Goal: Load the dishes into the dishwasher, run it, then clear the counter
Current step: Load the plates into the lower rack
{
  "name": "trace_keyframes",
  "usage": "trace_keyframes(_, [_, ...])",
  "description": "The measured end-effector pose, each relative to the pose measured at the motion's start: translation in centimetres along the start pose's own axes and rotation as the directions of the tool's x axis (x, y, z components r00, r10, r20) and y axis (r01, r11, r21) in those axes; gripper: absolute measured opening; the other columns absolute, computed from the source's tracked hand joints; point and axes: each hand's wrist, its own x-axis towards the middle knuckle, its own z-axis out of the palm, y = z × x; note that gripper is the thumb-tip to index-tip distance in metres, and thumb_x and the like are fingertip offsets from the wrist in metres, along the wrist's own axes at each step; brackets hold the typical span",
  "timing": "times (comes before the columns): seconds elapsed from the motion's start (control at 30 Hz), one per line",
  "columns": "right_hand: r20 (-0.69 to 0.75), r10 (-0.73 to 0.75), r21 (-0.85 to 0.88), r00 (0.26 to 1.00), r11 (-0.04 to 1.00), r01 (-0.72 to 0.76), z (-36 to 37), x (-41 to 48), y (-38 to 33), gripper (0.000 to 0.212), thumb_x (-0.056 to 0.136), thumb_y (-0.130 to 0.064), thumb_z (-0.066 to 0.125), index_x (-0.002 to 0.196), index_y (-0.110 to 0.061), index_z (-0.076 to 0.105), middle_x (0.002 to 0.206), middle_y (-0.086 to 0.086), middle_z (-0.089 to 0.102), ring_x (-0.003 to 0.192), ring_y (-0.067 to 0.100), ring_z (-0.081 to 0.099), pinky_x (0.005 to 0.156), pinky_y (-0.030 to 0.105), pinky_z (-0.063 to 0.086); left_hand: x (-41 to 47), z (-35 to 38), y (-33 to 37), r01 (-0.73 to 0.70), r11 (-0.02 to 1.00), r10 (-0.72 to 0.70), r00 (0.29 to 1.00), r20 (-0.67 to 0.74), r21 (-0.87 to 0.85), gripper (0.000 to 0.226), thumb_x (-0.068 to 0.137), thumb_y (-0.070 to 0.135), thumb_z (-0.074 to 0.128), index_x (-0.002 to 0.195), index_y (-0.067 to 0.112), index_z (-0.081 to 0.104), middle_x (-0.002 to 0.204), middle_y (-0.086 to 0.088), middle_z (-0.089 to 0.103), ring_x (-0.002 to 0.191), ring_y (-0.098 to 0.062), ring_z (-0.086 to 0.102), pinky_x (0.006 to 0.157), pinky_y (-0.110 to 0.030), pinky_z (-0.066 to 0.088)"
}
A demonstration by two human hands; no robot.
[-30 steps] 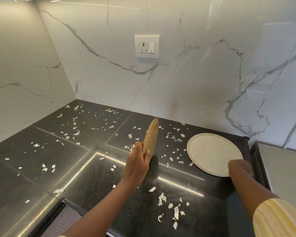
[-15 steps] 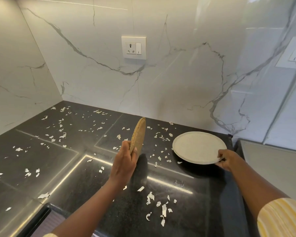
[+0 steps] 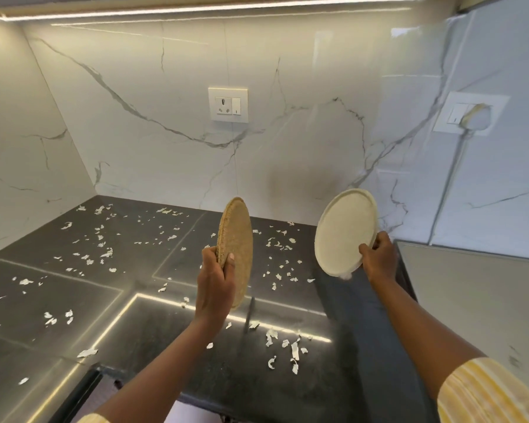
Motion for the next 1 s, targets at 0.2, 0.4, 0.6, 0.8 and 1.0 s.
trace_keyframes(0.2, [-0.030,-0.009,-0.025,1.000,1.000,0.008,-2.3,-9.3,-0.7,0.020,0.083,-0.002,0.059,0.102,0.003,0.052,0.088,0.010,0.054,0.082,0.024,0.051,0.068,0.031,0.043,-3.4,-5.5,-0.1,-0.007,0.998,0.008,1.000,0.005,-0.055,0.013,0.095,0.014,0.049,0.093,0.012,0.036,0.071,0.007,0.044,0.058,-0.003,0.044,0.045,-0.020,0.035])
trace_keyframes(0.4, [-0.066,-0.077,-0.068,0.995,0.995,0.073,-5.0,-19.3,-1.4,0.011,0.081,0.001,0.057,0.085,-0.004,0.047,0.076,0.010,0.052,0.070,0.022,0.049,0.051,0.020,0.036,-9.7,-9.4,-1.0,0.100,0.975,-0.092,0.995,0.049,-0.200,0.013,0.095,0.011,0.047,0.093,0.014,0.035,0.071,0.008,0.043,0.056,-0.005,0.043,0.041,-0.013,0.039])
trace_keyframes(0.6, [-0.040,-0.078,-0.087,0.996,0.993,0.074,-9.0,-28.3,-0.9,0.011,0.081,0.003,0.056,0.083,-0.002,0.046,0.071,0.010,0.051,0.063,0.017,0.047,0.057,0.025,0.045,-17.6,-11.5,-0.8,0.232,0.913,-0.187,0.969,0.160,-0.335,0.011,0.096,0.009,0.042,0.092,0.015,0.034,0.074,0.003,0.046,0.059,-0.011,0.045,0.044,-0.015,0.038])
trace_keyframes(0.8, [-0.071,-0.104,-0.097,0.992,0.991,0.097,-14.1,-34.6,1.1,0.038,0.077,0.008,0.058,0.067,-0.021,0.035,0.056,-0.005,0.036,0.051,0.007,0.033,0.045,0.016,0.029,-24.0,-12.3,0.6,0.252,0.897,-0.170,0.955,0.241,-0.364,0.009,0.097,0.014,0.044,0.095,0.019,0.036,0.088,0.006,0.052,0.077,-0.007,0.056,0.046,-0.013,0.047])
trace_keyframes(1.0, [0.008,-0.052,-0.045,0.999,0.998,0.053,-21.6,-39.7,6.0,0.031,0.081,0.006,0.058,0.074,-0.020,0.043,0.062,0.005,0.046,0.057,0.020,0.042,0.051,0.030,0.039,-31.8,-11.9,3.7,0.215,0.924,-0.150,0.964,0.218,-0.317,0.014,0.096,0.011,0.046,0.089,0.021,0.038,0.082,0.004,0.051,0.071,-0.007,0.053,0.046,-0.008,0.045])
